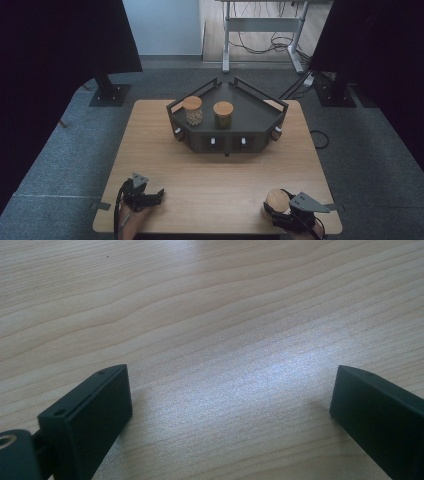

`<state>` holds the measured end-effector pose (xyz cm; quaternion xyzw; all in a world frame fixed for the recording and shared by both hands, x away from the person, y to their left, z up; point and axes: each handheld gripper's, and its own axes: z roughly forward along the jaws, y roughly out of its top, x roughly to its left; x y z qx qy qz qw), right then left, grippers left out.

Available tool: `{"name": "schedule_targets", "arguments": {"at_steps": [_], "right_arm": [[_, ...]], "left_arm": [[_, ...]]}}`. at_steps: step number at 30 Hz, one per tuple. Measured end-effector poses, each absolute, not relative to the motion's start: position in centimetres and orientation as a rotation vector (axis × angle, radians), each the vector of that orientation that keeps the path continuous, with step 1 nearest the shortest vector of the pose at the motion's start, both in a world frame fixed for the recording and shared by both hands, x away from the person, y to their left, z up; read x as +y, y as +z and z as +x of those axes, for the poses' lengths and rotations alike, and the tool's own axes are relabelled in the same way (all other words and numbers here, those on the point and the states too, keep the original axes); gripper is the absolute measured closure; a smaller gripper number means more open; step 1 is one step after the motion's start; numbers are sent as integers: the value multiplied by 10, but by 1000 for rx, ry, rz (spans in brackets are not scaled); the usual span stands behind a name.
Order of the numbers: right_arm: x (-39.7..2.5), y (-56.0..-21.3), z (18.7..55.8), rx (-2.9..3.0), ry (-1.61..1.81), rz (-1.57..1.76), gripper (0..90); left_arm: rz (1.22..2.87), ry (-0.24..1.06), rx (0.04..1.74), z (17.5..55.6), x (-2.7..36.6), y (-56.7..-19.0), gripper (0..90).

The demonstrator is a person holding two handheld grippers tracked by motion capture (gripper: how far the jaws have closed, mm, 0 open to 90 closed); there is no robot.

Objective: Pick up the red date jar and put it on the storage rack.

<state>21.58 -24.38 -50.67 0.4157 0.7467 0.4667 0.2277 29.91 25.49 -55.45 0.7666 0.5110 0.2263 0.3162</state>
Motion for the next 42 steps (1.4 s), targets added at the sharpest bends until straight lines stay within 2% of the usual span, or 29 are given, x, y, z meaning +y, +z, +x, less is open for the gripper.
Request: {"name": "schedule_targets", "arguments": {"at_steps": [42], "right_arm": [[-235,-491,252,2022,1275,1210,227]], "left_arm": [[2019,595,1345,299,255,-555,28]]}}
